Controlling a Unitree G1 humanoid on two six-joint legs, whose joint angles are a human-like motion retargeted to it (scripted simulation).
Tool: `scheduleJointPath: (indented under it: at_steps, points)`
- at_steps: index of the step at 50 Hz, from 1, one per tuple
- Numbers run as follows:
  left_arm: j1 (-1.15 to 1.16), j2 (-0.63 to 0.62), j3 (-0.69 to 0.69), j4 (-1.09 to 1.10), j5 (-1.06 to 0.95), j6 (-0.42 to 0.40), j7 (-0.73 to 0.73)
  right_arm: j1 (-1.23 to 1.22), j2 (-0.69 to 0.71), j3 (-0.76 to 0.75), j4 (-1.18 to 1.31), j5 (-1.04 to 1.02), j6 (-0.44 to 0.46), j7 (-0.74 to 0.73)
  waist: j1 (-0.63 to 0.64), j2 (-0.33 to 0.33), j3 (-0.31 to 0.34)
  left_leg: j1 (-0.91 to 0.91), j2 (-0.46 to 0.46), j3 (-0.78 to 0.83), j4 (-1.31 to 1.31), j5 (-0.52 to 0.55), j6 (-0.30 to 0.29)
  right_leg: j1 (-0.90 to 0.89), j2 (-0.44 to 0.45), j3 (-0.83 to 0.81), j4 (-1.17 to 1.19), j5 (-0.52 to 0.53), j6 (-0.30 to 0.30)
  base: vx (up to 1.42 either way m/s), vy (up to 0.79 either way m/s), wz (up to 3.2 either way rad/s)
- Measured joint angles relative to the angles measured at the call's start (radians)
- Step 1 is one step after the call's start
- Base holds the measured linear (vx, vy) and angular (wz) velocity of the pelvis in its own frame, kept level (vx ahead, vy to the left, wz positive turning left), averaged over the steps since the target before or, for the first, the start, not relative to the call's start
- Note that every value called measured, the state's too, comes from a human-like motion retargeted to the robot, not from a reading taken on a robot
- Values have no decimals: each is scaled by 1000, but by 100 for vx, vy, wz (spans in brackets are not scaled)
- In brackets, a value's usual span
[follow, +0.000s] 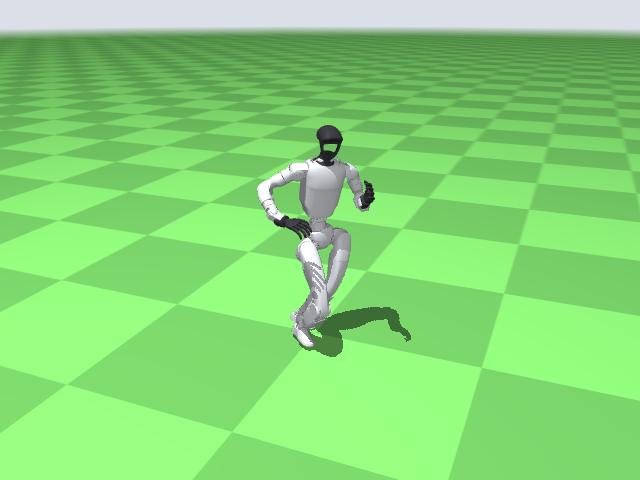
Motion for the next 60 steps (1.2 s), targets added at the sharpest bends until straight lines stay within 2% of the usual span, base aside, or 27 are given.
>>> scheduleJointPath:
  at_steps: [2, 4, 7, 8, 10, 12, 15, 18, 20, 21, 24, 27, 30, 33, 35, 38, 40, 42, 43, 45, 47, 48, 50, 52, 54, 57, 60]
  points:
    - [-109, -21, 9, 41, 81, -22, 115, -7, -2, 49, 56, -25, 2, -37, -76, 89, -71, -45, 57, -6, 12, 22, -44, -80, 145, -32, -220, 82, 56, 43, 10, 66]
    - [-226, -36, 14, 83, 154, -31, 218, 6, -12, 59, 83, -35, 18, -64, -128, 194, -95, -59, 143, 3, 34, 49, -100, -97, 289, -68, -450, 176, 105, 48, 13, 20]
    - [-390, -57, 8, 125, 207, -28, 326, 58, -26, 23, 83, -38, 45, -103, -201, 317, -89, -52, 251, 16, 100, 73, -172, -87, 442, -95, -658, 281, 147, 48, 15, 24]
    - [-414, -63, 5, 122, 207, -28, 341, 76, -22, 19, 85, -38, 50, -112, -228, 329, -89, -46, 265, 25, 137, 76, -187, -101, 465, -93, -638, 290, 154, 48, 17, 42]
    - [-523, -88, -11, 146, 199, -17, 389, 117, -41, -32, 72, -41, 66, -152, -292, 392, -55, -14, 313, 12, 172, 85, -218, -82, 512, -104, -658, 317, 154, 53, 18, 60]
    - [-554, -113, -33, 139, 174, -18, 396, 152, -37, -53, 79, -38, 82, -173, -337, 416, -35, -3, 346, 20, 255, 106, -250, -98, 541, -108, -574, 315, 140, 52, 17, 51]
    - [-592, -156, -68, 126, 98, -9, 379, 201, -34, -108, 96, -31, 116, -208, -389, 467, 20, 8, 401, -2, 387, 217, -322, -92, 571, -134, -483, 269, 101, 55, 16, 59]
    - [-551, -175, -109, 91, -30, 4, 289, 221, -21, -147, 131, -8, 150, -209, -390, 513, 67, -50, 465, -18, 571, 323, -368, -60, 583, -160, -440, 229, 65, 52, 17, 59]
    - [-479, -156, -140, 60, -140, 22, 201, 208, -13, -149, 164, 14, 177, -195, -360, 538, 72, -133, 525, -20, 709, 340, -370, -35, 581, -167, -426, 195, 44, 51, 15, 53]
    - [-428, -135, -155, 47, -186, 34, 156, 189, -9, -139, 187, 26, 190, -187, -329, 547, 63, -186, 566, -21, 770, 313, -359, -20, 579, -165, -423, 178, 36, 52, 10, 42]
    - [-236, -42, -180, 27, -297, 72, 21, 112, 17, -101, 270, 77, 226, -168, -211, 554, 7, -372, 670, -18, 870, 207, -274, 41, 552, -140, -440, 133, 24, 52, 12, 45]
    - [16, 83, -161, 38, -348, 104, -108, 39, 74, -88, 360, 158, 245, -155, -63, 515, -74, -548, 688, -31, 762, 138, -198, 135, 499, -89, -500, 112, 29, 54, 15, 56]
    - [305, 184, -74, 77, -340, 122, -213, -29, 140, -94, 419, 246, 246, -130, 90, 433, -165, -670, 587, -72, 454, 207, -201, 234, 401, -49, -587, 121, 46, 54, 16, 47]
    - [588, 220, 57, 126, -305, 128, -290, -118, 193, -86, 432, 323, 249, -65, 200, 291, -273, -711, 400, -124, 79, 469, -246, 250, 265, -7, -621, 123, 82, 47, 18, 79]
    - [747, 213, 134, 157, -279, 133, -324, -180, 227, -76, 421, 367, 251, -20, 249, 178, -323, -687, 278, -148, -120, 657, -259, 239, 166, 26, -577, 92, 105, 36, 22, 101]
    - [876, 176, 159, 212, -233, 151, -350, -246, 267, -65, 380, 392, 240, 5, 344, 89, -335, -726, 182, -157, -48, 713, -238, 235, 102, 54, -456, 22, 110, 26, 26, 66]
    - [975, 160, 229, 237, -169, 150, -385, -333, 353, -33, 366, 422, 245, 25, 375, -38, -330, -641, 107, -124, -161, 714, -194, 250, 26, 104, -411, -29, 118, 30, 23, 66]
    - [1010, 141, 210, 271, -122, 159, -399, -364, 409, -17, 348, 426, 239, 14, 397, -98, -330, -672, 46, -89, -95, 647, -153, 242, -21, 132, -332, -72, 127, 24, 21, 95]
    - [1018, 137, 201, 289, -92, 161, -406, -382, 444, -6, 344, 429, 237, 7, 405, -130, -330, -683, 23, -70, -69, 614, -140, 240, -37, 151, -307, -72, 137, 28, 17, 83]
    - [996, 150, 201, 350, -20, 149, -411, -454, 547, 16, 385, 431, 231, -16, 431, -219, -292, -594, -33, -56, -161, 612, -127, 275, -85, 188, -270, -71, 158, 33, 11, 66]
    - [975, 171, 157, 369, 28, 147, -422, -465, 593, 49, 406, 431, 231, -29, 428, -265, -285, -580, -86, -46, -166, 597, -120, 278, -141, 187, -214, -65, 182, 28, 7, 88]
    - [938, 195, 133, 390, 59, 141, -422, -489, 620, 65, 439, 431, 229, -43, 435, -278, -275, -513, -104, -69, -262, 622, -119, 287, -160, 185, -211, -50, 189, 27, 4, 84]
    - [892, 227, 78, 389, 105, 133, -433, -492, 634, 115, 471, 429, 233, -53, 425, -282, -271, -483, -140, -77, -284, 615, -116, 284, -206, 174, -171, -52, 199, 23, 1, 84]
    - [778, 299, 12, 403, 153, 121, -428, -523, 660, 148, 535, 438, 234, -71, 429, -282, -284, -367, -127, -148, -496, 687, -124, 250, -191, 169, -168, -49, 183, 20, -5, 77]
    - [692, 354, -44, 381, 192, 106, -432, -515, 664, 206, 569, 440, 242, -79, 403, -282, -292, -338, -144, -181, -536, 703, -129, 227, -206, 173, -147, -66, 184, 13, -7, 112]
    - [454, 484, -167, 365, 237, 83, -416, -529, 689, 269, 634, 451, 249, -97, 374, -282, -323, -266, -104, -281, -708, 781, -152, 171, -145, 175, -158, -68, 172, 9, -14, 126]
    - [233, 565, -272, 307, 270, 52, -403, -518, 673, 375, 651, 449, 250, -101, 322, -282, -338, -279, -113, -353, -713, 805, -171, 150, -117, 194, -193, -72, 178, 0, -16, 163]
